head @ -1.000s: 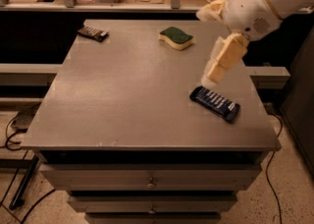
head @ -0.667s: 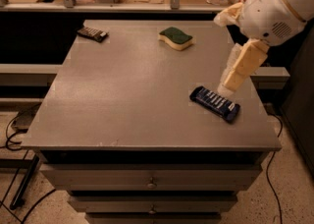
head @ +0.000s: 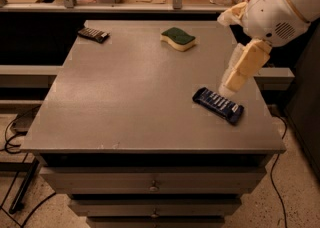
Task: Pick rxbar chocolate
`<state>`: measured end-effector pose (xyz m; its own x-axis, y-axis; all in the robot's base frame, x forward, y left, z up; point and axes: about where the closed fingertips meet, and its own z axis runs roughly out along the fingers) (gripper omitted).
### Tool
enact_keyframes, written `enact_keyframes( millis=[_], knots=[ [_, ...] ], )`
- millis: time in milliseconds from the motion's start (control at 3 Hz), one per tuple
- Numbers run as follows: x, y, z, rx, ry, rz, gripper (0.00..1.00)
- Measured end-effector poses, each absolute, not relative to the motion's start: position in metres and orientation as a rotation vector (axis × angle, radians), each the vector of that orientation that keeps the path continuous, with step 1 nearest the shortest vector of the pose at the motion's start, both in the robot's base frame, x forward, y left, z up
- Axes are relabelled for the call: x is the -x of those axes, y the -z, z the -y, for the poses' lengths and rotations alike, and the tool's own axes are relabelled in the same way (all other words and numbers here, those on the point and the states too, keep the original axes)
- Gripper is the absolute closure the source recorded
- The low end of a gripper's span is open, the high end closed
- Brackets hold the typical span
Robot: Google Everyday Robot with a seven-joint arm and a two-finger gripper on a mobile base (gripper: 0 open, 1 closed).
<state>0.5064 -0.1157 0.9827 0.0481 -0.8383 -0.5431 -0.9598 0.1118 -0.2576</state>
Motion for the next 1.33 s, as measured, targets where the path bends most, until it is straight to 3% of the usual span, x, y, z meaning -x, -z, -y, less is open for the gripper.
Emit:
enact_keyframes(
  millis=[1333],
  knots=[
    [-0.62, -0.988, 0.018, 1.399, -0.401, -1.633, 0.0]
  ],
)
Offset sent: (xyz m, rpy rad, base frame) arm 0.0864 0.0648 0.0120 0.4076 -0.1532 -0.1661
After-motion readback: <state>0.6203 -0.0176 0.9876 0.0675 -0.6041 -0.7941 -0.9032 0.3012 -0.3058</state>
